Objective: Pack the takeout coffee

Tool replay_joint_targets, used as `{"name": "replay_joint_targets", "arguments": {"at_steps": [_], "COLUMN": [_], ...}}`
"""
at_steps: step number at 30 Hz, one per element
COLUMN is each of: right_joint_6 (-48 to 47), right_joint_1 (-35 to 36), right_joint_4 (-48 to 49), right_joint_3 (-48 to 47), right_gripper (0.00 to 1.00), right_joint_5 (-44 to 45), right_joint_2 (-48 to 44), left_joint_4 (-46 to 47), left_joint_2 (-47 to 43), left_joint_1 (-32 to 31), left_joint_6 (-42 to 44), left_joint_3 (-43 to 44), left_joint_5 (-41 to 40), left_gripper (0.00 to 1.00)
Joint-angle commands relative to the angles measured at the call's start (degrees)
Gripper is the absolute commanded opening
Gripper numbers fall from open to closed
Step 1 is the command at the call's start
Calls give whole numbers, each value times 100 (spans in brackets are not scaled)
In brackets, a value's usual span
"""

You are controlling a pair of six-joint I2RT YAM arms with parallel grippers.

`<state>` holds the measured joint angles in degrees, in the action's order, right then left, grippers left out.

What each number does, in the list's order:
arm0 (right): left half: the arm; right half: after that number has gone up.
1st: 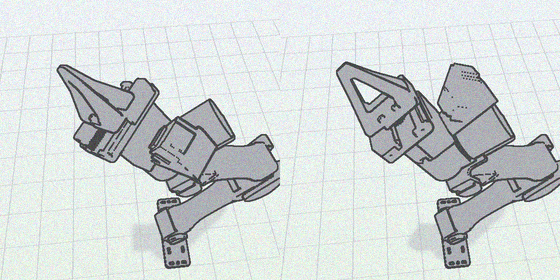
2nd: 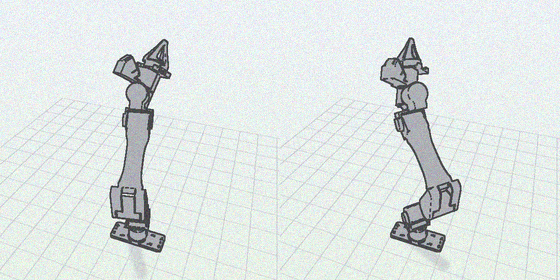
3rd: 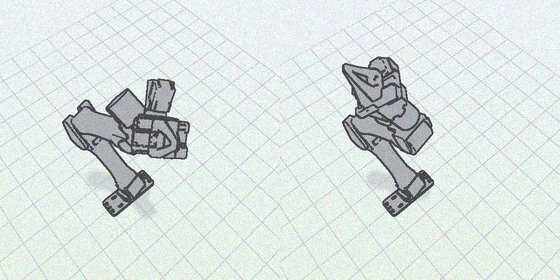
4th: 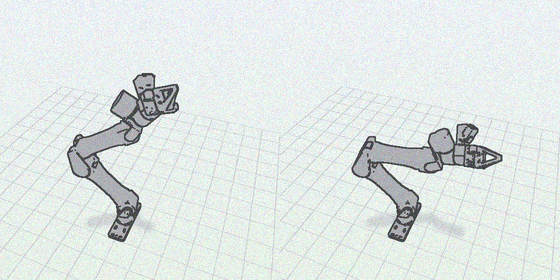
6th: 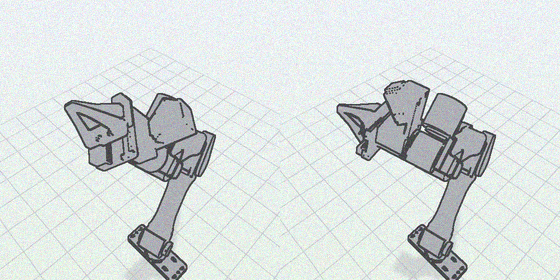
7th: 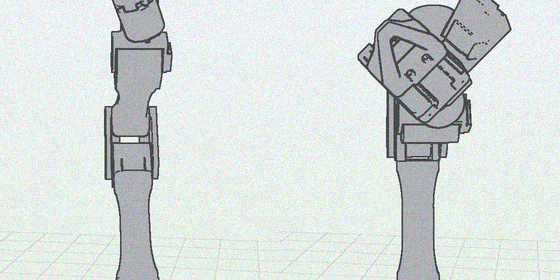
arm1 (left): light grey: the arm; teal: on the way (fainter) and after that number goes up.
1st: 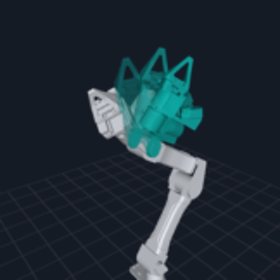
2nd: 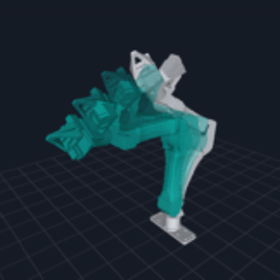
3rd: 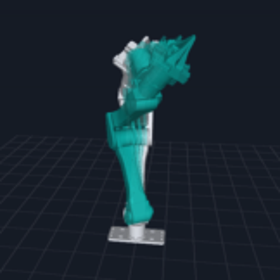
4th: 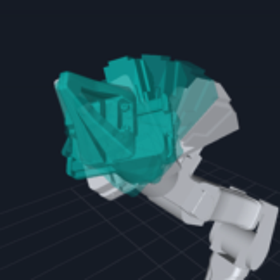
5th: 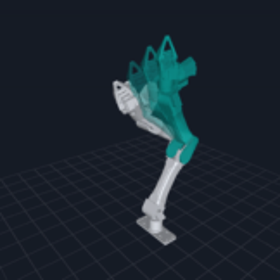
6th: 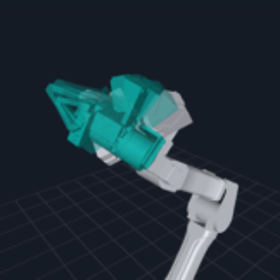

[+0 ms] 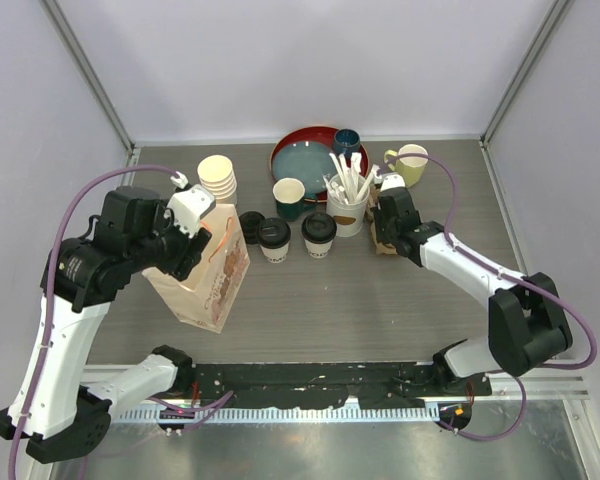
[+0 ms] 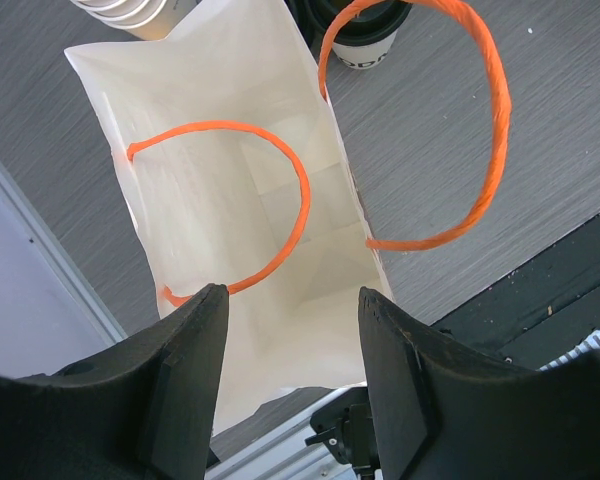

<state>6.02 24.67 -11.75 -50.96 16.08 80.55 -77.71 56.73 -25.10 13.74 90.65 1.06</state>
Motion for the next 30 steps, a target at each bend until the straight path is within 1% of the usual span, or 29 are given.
{"name": "replay_joint_targets", "arguments": {"at_steps": [1,6,21,26,30], "right_joint_6": [40,-127,-444,-497,-532], "right_joint_1": [-190,-401,-410,-410,-410], "right_joint_4": [67,41,-275,-310,-354], "right_joint_3": [69,-221,-661,-801,-907], "right_gripper": [1,1,1,1,1], "right_joint_5": [440,528,871,871,1046], "right_joint_2": [232,540,-189,-66,-48], "left_joint_4": [-113,-113,-165,-183,-209], "left_joint_2": [-66,-83,-22,-39,-48], "left_joint_1": [-21,-30,-21,-39,-39], "left_joint_6": [24,33,59,76,85], "left_joint_3": [128,128,269,304,286], "left_joint_5": [-27,-27,-44,-45,-62], "left_gripper": [58,58,58,58,58]}}
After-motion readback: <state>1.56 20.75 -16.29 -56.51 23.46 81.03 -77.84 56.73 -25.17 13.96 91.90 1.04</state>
